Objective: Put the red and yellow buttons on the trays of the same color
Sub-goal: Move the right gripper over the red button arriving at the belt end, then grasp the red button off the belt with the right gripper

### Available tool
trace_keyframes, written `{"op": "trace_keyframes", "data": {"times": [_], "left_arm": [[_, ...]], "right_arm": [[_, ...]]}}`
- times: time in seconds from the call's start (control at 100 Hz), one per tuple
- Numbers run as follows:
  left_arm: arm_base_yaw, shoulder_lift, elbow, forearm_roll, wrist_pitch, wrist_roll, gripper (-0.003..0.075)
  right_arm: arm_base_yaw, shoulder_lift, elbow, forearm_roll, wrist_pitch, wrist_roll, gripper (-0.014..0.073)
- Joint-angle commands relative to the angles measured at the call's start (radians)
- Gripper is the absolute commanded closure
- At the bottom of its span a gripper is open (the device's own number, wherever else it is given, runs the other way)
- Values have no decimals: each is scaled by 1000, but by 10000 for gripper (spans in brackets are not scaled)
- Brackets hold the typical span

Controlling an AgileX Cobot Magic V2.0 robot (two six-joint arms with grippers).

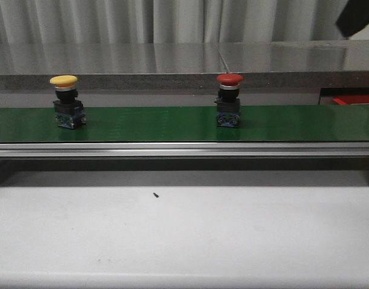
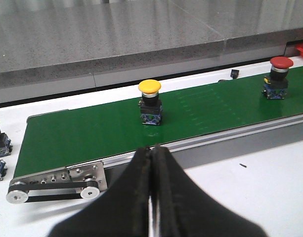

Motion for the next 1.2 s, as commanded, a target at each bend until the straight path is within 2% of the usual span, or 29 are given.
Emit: {"op": "trace_keyframes", "data": {"times": [0.0, 0.33, 0.68, 0.88, 0.95, 1.1, 1.15, 1.19], "left_arm": [[-10, 12, -27, -27, -75, 0, 739], [-10, 12, -27, -27, -75, 0, 739], [-10, 12, -27, -27, -75, 0, 739], [-10, 12, -27, -27, -75, 0, 739], [-10, 12, -27, -27, -75, 0, 739], [-10, 12, -27, -27, -75, 0, 739], [-10, 12, -27, -27, -75, 0, 739], [-10, 12, -27, -27, -75, 0, 739]], "right_arm": [[42, 65, -86, 4, -67, -16, -41], [132, 303, -271, -30, -54, -16, -41], [133, 432, -401, -30, -16, -16, -41], [133, 481, -419, -36, -60, -23, -37], [133, 486, -419, -50, -56, -23, 32], [130, 482, -421, -71, -17, -22, 395], [122, 474, -428, -71, -3, -22, 452], [113, 467, -438, -71, 9, -22, 458]]}}
